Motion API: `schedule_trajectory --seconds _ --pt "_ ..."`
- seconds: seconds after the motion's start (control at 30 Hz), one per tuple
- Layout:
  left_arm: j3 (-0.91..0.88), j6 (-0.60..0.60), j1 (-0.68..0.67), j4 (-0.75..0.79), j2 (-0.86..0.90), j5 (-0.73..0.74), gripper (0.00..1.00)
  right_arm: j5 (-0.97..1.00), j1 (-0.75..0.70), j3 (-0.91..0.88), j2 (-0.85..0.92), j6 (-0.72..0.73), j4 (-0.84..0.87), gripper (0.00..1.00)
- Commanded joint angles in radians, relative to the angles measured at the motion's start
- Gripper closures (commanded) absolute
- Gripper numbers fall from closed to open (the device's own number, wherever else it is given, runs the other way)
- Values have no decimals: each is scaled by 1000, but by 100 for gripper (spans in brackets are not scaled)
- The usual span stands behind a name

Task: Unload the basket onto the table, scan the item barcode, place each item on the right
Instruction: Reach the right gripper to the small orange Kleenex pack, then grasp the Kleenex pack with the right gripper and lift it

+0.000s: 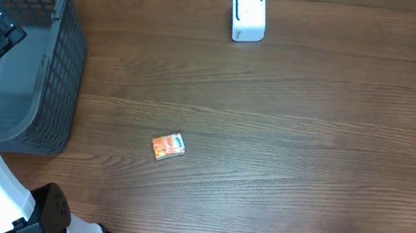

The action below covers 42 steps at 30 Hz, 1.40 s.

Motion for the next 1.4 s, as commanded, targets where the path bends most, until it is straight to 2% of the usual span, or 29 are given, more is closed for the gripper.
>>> schedule_trajectory --seconds 0.0,0.17,0.4,0.53,0.7,0.8,0.83,0.9,0.97,1.1,1.13,1.3,1.33,1.37 --pt "3 -10 4 -1 1 4 0 -321 79 6 -124 -113 -35 0" --pt "3 -10 4 -1 1 4 0 -612 256 3 -120 -355 -129 0" --pt "3 -10 4 -1 1 4 0 -608 642 -8 -89 -662 -235 0" --pt "3 -10 4 -1 1 4 0 -475 871 -75 -77 -713 -168 1" --pt "3 -10 4 -1 1 4 0 -294 1142 -232 -70 -714 24 1" --pt "3 -10 4 -1 1 4 0 -282 1258 -315 -66 -702 119 3" --pt "3 -10 4 -1 1 4 0 -282 1324 -360 -66 -595 179 0" --pt "3 -10 4 -1 1 4 0 -282 1375 -381 -65 -409 206 0" --pt "3 -10 4 -1 1 4 0 -271 1414 -389 -65 -232 216 5" --pt "3 -10 4 -1 1 4 0 -218 1474 -394 -65 164 217 7" --pt "3 -10 4 -1 1 4 0 -200 1491 -397 -65 245 217 12" --pt "3 -10 4 -1 1 4 0 -27 1579 -452 -65 577 229 13" --pt "3 -10 4 -1 1 4 0 15 1600 -474 -65 661 245 11" --pt "3 -10 4 -1 1 4 0 31 1614 -490 -65 705 266 0"
